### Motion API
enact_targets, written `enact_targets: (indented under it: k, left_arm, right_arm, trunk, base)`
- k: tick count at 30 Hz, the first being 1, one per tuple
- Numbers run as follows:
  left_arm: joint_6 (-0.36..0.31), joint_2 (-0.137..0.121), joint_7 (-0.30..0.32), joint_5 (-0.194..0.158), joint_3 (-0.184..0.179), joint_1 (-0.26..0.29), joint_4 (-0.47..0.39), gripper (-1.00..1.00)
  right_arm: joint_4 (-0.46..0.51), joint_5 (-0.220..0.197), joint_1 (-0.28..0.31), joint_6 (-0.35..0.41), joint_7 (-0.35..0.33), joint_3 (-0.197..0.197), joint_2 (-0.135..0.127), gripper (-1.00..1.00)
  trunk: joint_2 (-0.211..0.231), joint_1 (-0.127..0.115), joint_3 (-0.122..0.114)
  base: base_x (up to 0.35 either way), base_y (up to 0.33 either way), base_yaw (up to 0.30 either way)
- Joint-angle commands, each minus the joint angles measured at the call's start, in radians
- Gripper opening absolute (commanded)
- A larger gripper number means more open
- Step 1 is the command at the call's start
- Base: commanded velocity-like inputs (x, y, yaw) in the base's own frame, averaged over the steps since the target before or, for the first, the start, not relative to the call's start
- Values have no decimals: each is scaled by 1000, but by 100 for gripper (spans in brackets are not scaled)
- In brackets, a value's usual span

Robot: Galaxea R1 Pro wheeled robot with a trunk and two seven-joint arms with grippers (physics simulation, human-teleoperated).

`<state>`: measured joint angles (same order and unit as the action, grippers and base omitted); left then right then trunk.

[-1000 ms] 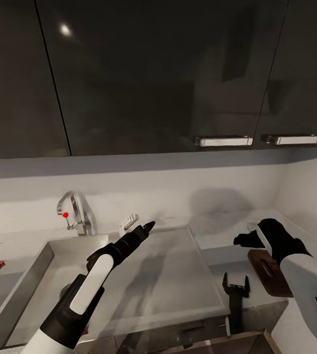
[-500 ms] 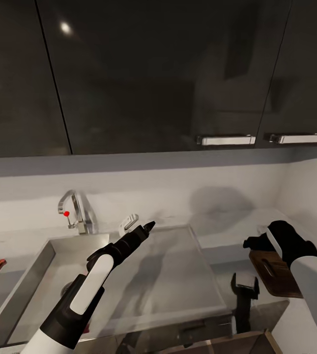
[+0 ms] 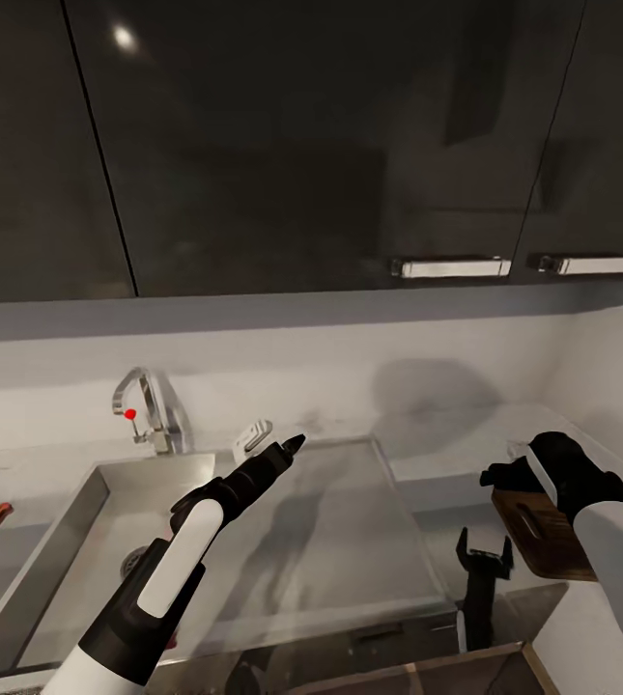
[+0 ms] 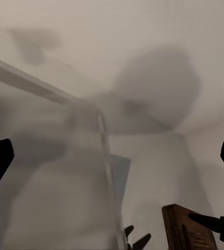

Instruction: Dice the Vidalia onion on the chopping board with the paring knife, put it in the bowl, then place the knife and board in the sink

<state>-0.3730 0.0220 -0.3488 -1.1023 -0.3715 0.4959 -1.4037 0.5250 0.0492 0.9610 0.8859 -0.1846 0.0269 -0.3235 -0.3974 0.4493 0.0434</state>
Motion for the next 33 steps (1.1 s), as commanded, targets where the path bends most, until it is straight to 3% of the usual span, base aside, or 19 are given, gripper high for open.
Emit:
enact_targets:
  k: [1, 17, 33]
  left_arm:
    - [-1, 0, -9, -10, 0, 1, -1, 100]
    - [-1, 1, -9, -10, -1, 1, -2, 100]
    - [-1, 0, -9, -10, -1, 1, -2, 100]
  right_arm:
    - [1, 6, 1, 5, -6, 3, 0, 100]
    - [-3, 10, -10, 11, -6, 4, -25, 100]
    - [-10, 8, -11, 12, -6, 2, -29, 100]
  trunk:
    - [-3, 1, 4]
    - [-3, 1, 30]
    - [-3, 1, 55]
  base:
    - [0, 0, 61]
    - [0, 0, 65]
    - [0, 0, 64]
